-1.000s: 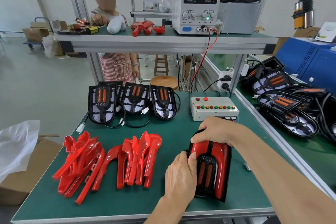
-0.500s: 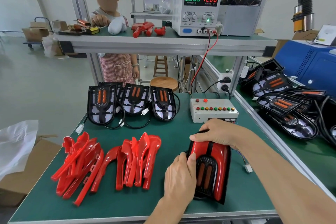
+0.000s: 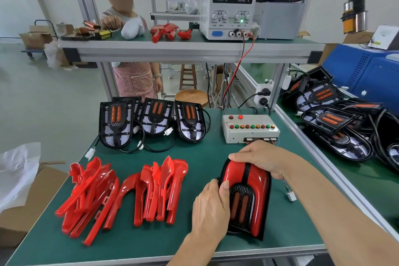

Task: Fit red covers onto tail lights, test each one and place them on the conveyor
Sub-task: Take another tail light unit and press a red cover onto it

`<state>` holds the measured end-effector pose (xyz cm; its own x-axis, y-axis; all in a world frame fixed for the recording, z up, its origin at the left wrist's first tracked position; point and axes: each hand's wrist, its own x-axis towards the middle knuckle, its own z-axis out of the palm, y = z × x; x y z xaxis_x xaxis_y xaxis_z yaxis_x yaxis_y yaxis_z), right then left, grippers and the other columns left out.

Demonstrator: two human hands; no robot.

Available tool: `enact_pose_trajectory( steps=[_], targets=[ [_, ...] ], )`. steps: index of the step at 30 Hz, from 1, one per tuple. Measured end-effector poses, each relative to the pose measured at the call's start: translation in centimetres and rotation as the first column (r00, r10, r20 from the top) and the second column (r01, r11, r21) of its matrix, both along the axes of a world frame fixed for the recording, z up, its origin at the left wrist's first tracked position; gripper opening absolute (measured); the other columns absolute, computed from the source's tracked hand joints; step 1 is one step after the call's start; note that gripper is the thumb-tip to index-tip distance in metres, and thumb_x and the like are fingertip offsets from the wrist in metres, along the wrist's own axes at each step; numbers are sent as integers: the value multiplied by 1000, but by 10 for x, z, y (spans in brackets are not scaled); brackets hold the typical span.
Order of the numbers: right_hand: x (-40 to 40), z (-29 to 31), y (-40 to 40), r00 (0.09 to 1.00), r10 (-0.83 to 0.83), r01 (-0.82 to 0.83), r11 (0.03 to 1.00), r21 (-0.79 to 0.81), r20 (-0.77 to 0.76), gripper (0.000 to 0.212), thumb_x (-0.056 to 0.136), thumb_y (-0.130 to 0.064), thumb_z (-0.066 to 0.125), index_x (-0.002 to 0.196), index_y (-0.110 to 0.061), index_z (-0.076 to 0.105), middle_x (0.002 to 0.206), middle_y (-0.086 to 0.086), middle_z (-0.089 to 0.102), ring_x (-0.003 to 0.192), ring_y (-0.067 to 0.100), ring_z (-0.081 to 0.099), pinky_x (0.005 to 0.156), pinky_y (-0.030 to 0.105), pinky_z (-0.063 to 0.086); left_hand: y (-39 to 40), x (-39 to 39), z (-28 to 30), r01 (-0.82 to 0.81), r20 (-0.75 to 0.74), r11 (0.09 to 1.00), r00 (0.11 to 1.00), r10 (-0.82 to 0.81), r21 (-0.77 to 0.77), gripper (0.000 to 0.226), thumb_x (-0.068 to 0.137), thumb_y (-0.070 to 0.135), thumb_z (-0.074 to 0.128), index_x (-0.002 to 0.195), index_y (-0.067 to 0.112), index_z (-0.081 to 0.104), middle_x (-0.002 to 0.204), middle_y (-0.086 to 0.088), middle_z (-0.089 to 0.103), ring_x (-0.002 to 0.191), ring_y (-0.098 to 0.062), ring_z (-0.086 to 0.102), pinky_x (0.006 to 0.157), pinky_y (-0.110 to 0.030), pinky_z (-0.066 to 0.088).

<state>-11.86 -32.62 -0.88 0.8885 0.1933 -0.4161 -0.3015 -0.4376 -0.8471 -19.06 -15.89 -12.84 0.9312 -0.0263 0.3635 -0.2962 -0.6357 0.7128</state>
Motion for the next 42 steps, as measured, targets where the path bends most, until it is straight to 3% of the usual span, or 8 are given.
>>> enact_pose_trajectory(
  steps=[5,8,13,16,24,29,34,42],
  targets=[
    [-2,-3,0,999,7,-8,1000,17,39,28,87,-33,78,82,-5,77,84,20,74,72,27,69,76,41,61,0,1,0,10,-4,1000,1000,-10,-16,52,95,66,7,75,28,36,70,6,48,60,-15,42,61,-36,36],
    [-2,-5,0,997,-5,5,1000,0,75,38,89,-35,76,92,3,74,93,28,73,77,31,69,85,50,60,0,2,0,8,-7,1000,1000,-8,-19,52,94,66,7,75,28,37,70,6,47,61,-16,41,62,-36,35],
    [-3,-6,0,998,-23,24,1000,-7,63,36,87,-38,77,88,-2,75,81,15,73,71,25,69,75,39,62,0,4,0,8,-20,1000,1000,-9,-10,51,94,66,6,74,31,36,70,6,48,61,-15,42,63,-36,37],
    [-2,-6,-2,998,-25,26,1000,-14,52,47,87,-39,77,94,7,70,84,16,71,73,27,68,79,42,61,0,3,0,13,-20,1000,1000,-13,-15,49,95,67,7,73,32,35,69,6,48,61,-15,43,62,-34,35],
    [-2,-3,-1,999,8,-6,999,-47,41,40,88,-41,76,88,0,75,88,19,75,75,27,71,83,45,62,0,2,0,8,-21,1000,1000,-9,-17,51,94,69,6,72,32,35,69,6,49,60,-15,44,61,-35,38],
    [-3,10,-1,994,86,-72,979,-189,66,44,83,-52,75,89,-9,78,91,13,77,79,23,75,86,43,62,0,3,0,-6,-18,1000,1000,6,5,56,93,74,5,71,31,35,67,6,49,60,-15,46,61,-38,43],
    [-3,17,9,978,166,-102,908,-407,125,48,63,-66,76,84,-22,77,83,-2,76,80,19,75,79,37,63,1,1,-1,-14,-9,1000,1000,14,-1,56,93,77,6,69,33,31,64,5,47,58,-14,45,57,-31,34],
    [-3,29,10,972,219,-175,920,-350,88,39,64,-56,79,89,-26,78,88,-1,78,82,19,77,83,44,63,5,0,11,31,-17,995,999,-33,-100,58,91,79,18,69,27,33,58,7,39,56,-14,36,53,-24,27]
  ],
)
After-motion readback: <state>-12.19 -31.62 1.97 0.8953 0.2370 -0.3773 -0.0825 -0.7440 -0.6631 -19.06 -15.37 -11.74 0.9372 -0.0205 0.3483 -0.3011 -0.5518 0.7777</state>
